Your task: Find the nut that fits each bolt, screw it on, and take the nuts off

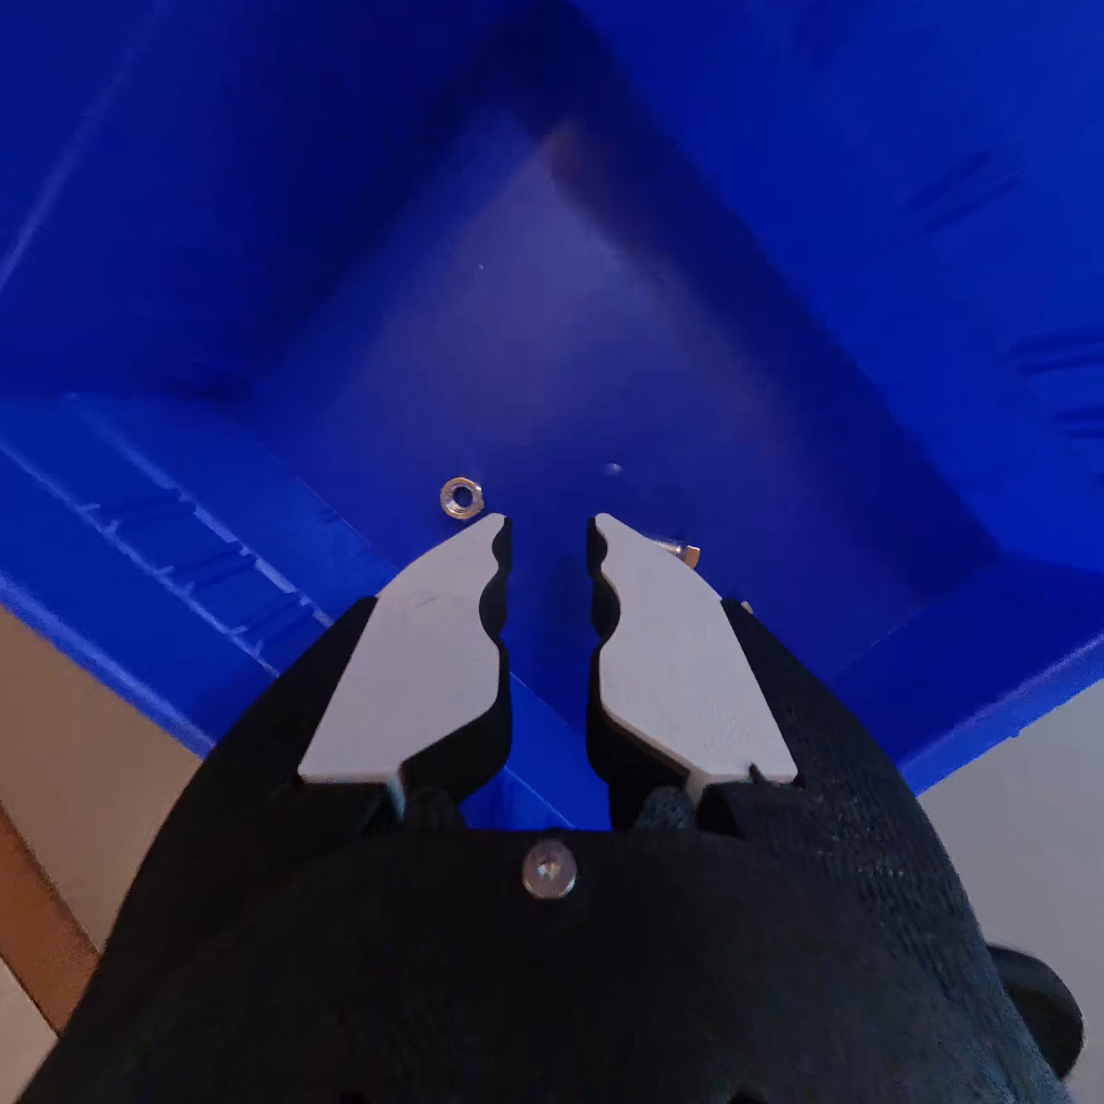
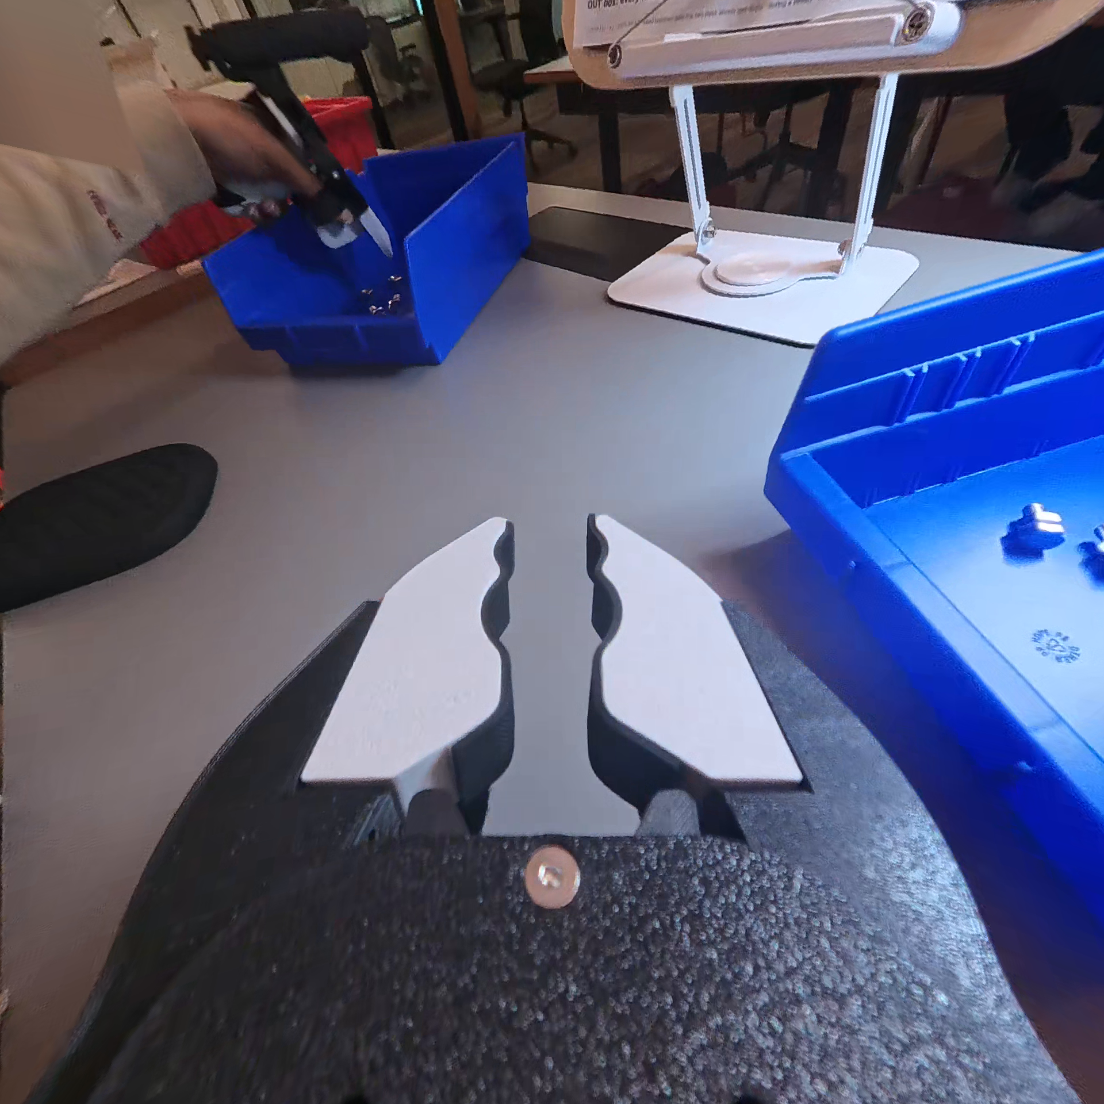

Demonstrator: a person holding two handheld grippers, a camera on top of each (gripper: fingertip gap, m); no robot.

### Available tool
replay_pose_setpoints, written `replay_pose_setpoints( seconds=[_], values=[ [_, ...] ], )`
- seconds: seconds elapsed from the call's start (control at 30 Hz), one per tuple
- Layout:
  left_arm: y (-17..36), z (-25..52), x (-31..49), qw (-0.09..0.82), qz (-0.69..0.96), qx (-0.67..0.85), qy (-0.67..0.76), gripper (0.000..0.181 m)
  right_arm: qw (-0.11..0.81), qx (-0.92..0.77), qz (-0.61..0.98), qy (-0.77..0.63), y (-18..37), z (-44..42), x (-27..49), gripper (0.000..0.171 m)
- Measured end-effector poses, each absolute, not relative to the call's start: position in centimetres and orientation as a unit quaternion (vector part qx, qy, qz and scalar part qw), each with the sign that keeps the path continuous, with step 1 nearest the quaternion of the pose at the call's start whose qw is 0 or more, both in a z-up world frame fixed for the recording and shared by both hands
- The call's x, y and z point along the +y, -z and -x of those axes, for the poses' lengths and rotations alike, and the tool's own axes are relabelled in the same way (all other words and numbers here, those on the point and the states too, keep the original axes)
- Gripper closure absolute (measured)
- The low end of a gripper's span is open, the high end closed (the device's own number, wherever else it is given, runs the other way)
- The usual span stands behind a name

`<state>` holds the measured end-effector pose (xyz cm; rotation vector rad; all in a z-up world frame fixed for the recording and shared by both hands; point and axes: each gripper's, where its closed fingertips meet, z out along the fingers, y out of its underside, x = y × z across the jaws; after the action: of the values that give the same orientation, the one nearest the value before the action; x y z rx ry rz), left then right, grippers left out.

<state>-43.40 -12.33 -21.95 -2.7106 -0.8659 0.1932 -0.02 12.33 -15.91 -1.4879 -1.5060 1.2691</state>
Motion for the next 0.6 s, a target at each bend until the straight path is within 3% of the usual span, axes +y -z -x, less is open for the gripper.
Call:
replay_pose_setpoints(
  seconds=[0.2, 0.6],
  values=[
    [24.0, 40.2, -10.7, 0.11, 0.943, -0.313, 0.036, 0.157, 0.321, -0.568, 0.568, -0.502, 16.6, -0.5, 12.4, 0.15],
    [25.9, 39.3, -11.1, 0.06, 0.941, -0.332, 0.041, 0.159, 0.317, -0.592, 0.559, -0.487, 17.7, -0.5, 11.6, 0.151]
  ],
)
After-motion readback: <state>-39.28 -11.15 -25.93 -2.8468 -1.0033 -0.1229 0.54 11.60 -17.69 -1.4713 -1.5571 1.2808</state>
